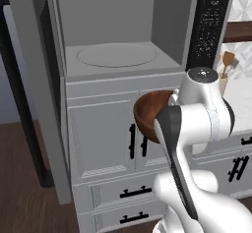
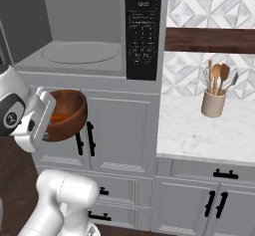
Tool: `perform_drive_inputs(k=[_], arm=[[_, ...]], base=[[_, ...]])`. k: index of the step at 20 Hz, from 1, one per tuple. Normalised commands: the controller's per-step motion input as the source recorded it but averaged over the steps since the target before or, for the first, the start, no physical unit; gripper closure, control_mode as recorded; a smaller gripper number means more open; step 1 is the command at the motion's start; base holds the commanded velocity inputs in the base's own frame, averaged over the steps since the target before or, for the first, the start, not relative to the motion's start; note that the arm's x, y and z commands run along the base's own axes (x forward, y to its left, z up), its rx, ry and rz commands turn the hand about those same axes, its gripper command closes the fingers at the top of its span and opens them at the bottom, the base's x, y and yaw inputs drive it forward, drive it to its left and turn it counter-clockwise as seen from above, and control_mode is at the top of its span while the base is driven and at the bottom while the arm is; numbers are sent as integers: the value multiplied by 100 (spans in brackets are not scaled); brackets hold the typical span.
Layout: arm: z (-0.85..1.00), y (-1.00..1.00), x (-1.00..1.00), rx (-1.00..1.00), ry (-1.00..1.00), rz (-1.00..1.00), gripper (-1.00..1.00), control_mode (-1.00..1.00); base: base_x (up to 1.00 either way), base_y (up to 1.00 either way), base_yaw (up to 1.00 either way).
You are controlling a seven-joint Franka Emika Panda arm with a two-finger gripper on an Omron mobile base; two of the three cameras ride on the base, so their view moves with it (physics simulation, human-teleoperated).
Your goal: Pick the carrot from the sink and place it in the bowl. Then pick the bowl and place it in the microwave. Then close the microwave door and press the start button.
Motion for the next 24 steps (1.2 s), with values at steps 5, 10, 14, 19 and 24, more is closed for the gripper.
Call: perform_drive_inputs(k=[5,10,14,19,24], arm=[[0,0,0,0,0,0,100,100],[0,0,0,0,0,0,100,100],[0,0,0,0,0,0,100,100],[0,0,0,0,0,0,100,100],[0,0,0,0,0,0,100,100]], base=[[33,4,20],[39,3,3],[33,0,0],[33,0,0],[16,0,0]])
